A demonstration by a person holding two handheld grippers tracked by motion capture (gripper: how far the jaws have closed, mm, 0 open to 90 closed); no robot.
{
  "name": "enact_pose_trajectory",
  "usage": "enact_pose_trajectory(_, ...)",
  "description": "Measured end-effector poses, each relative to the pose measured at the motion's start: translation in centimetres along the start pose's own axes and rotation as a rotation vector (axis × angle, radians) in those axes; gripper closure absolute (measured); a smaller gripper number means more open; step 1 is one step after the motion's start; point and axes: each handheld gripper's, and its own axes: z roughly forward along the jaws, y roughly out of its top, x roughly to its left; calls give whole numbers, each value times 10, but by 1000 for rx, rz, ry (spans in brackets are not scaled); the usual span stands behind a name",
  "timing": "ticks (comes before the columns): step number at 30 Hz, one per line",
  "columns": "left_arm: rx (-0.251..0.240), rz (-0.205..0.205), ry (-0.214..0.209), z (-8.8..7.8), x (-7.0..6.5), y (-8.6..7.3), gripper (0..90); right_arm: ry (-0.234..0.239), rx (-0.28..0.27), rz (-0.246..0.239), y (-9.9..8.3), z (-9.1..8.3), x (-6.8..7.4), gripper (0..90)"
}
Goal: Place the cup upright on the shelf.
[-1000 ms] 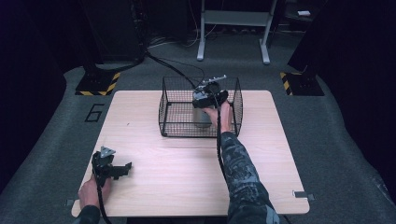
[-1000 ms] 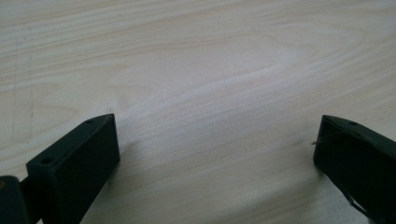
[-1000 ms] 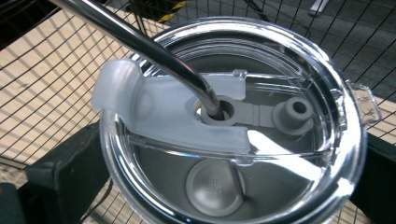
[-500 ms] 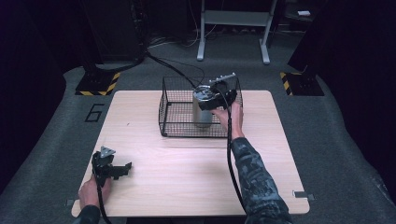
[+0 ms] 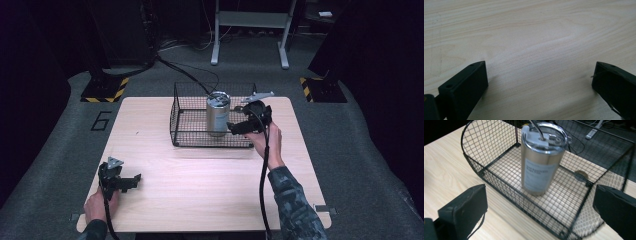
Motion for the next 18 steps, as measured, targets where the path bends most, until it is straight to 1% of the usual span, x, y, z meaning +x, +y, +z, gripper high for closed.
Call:
enact_pose_trajectory(2,-2,1,0,0,0,0,2,-2,-7,-8,-8,-7,-2,0)
enact_pose_trajectory(4,-1,1,1,0,0,0,2,-3,-6,10,-18,-15,-2,0)
enact_pose_trajectory(5,-1,0,1,0,0,0,2,-6,-8,0,-24,-17,-3,0)
enact_pose_trajectory(7,-2,0,1,0,0,0,2,-14,-10,2,-36,-22,-4,0)
enact_pose_trajectory(8,-1,1,1,0,0,0,2,-17,-8,10,-44,-24,-5,0)
enact_pose_trajectory(11,-1,0,2,0,0,0,2,-27,2,22,-62,-27,-7,0)
enact_pose_trajectory(12,-2,0,1,0,0,0,2,-34,10,31,-71,-28,-8,0)
enact_pose_trajectory(13,-1,0,1,0,0,0,2,-38,10,29,-77,-29,-9,0)
enact_pose_trajectory(15,-2,0,2,0,0,0,2,-45,20,55,-91,-30,-12,0)
enact_pose_trajectory(17,-2,-1,2,0,0,0,2,-55,26,61,-105,-30,-15,0)
enact_pose_trajectory(18,-2,-1,2,0,0,0,2,-56,32,80,-112,-30,-16,0)
